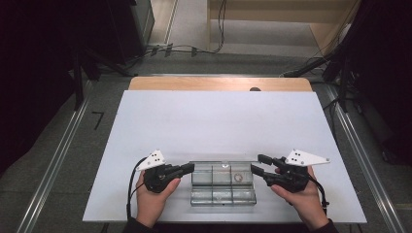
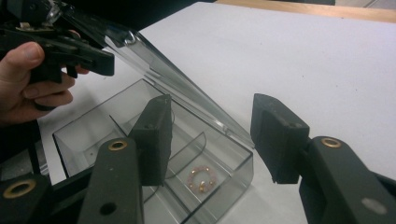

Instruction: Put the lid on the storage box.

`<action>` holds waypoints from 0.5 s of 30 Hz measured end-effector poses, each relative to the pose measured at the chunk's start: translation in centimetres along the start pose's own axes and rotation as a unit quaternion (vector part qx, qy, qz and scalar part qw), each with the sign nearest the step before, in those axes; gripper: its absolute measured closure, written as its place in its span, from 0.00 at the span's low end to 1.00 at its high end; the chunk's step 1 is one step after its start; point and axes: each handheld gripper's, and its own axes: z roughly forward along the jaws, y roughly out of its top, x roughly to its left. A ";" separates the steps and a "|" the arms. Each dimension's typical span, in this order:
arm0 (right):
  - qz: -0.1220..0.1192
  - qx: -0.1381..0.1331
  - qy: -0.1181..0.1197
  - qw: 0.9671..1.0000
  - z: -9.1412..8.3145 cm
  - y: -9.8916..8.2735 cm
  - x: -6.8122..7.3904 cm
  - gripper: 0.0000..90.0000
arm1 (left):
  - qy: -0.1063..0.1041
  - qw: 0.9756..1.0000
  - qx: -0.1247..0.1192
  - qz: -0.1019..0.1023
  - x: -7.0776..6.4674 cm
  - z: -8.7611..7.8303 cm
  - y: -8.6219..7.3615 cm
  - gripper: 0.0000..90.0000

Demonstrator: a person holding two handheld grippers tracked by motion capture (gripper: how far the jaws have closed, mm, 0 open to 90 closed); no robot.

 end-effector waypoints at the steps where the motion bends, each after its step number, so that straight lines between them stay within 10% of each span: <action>1: 0.001 0.001 -0.002 1.000 -0.1 -0.1 0.0 0.53 | 0.000 1.000 -0.002 0.000 0.0 0.0 0.0 0.99; 15: 0.027 0.032 -0.007 0.999 -0.4 -2.0 -0.2 0.91 | -0.003 1.000 -0.004 0.002 -0.3 -0.2 -0.1 0.99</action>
